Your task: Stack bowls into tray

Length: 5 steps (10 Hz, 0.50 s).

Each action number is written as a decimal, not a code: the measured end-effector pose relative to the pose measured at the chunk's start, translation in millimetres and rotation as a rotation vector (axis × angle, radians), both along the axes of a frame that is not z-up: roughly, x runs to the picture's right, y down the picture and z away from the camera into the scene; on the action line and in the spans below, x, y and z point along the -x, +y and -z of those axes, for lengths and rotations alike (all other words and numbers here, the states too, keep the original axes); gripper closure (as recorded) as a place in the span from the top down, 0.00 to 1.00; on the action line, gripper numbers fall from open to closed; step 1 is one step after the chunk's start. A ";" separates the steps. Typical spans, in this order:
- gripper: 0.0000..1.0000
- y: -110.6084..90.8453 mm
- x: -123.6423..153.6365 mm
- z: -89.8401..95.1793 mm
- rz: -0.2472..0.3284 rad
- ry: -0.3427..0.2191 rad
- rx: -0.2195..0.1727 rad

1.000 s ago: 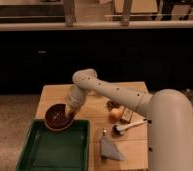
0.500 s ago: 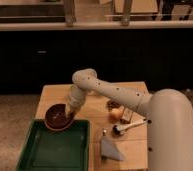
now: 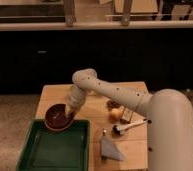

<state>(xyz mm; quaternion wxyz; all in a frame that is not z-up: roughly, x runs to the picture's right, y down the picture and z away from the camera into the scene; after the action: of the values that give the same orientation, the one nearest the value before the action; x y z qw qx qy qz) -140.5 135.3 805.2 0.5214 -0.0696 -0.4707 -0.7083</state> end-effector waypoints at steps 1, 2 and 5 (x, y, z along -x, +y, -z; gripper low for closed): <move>0.00 0.6 -1.2 1.7 0.000 -0.001 -0.003; 0.00 1.2 -6.9 9.1 0.003 0.004 -0.022; 0.00 -3.0 -11.0 51.0 -0.020 -0.009 -0.081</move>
<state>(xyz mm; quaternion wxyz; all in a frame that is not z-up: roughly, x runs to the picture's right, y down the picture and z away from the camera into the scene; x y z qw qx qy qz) -129.5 132.4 754.2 0.5287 -0.0405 -0.4449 -0.7218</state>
